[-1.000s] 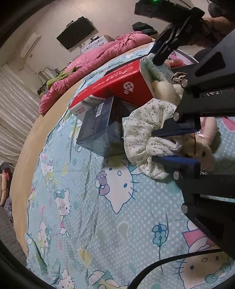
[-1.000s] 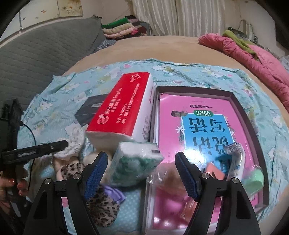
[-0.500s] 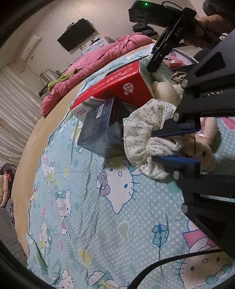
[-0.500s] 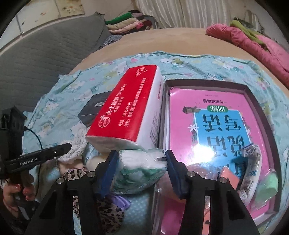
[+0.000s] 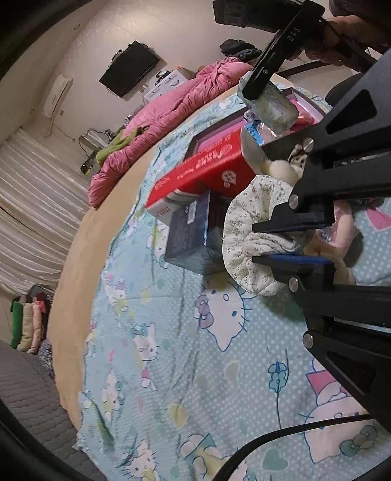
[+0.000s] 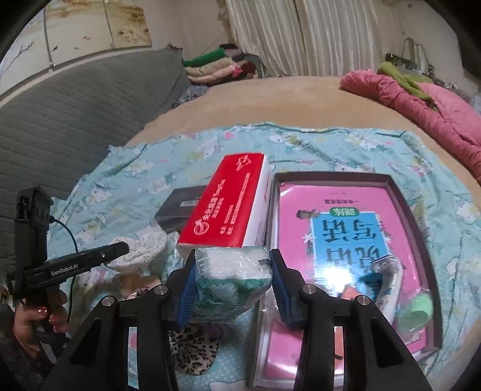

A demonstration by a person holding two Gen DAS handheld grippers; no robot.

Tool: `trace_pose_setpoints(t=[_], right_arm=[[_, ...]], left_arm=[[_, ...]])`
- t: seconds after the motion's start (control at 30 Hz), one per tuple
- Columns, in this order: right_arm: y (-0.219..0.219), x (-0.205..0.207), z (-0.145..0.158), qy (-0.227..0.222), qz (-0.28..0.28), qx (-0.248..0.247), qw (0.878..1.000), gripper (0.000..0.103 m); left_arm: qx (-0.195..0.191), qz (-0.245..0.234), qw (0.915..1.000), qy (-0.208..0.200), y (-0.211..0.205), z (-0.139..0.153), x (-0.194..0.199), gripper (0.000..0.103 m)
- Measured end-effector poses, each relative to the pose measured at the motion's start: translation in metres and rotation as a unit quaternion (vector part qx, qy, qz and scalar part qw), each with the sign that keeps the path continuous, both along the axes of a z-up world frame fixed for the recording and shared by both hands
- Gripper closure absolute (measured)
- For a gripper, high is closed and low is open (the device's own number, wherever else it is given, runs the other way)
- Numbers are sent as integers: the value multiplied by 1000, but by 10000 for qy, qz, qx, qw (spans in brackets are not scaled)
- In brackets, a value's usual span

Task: Organize soft objects
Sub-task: 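Carry the white scrunchie and the green tissue pack over the pink box with both tools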

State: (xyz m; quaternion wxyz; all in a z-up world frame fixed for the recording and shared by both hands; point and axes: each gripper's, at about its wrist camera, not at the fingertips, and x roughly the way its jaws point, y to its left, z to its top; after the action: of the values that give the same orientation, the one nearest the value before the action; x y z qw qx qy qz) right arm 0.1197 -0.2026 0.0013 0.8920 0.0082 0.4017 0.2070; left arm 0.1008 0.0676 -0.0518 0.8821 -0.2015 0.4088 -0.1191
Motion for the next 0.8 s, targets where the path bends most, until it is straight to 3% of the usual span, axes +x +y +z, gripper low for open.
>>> trace_pose_setpoints(t=[0.47, 0.8], right_arm=[[-41, -21, 37, -410, -352, 172, 9984, 57], [-83, -37, 73, -834, -757, 328, 9931, 57]], left_arm=[[188, 117, 9990, -393, -19, 59, -31, 90], [311, -189, 9971, -670, -59, 99, -43, 90]])
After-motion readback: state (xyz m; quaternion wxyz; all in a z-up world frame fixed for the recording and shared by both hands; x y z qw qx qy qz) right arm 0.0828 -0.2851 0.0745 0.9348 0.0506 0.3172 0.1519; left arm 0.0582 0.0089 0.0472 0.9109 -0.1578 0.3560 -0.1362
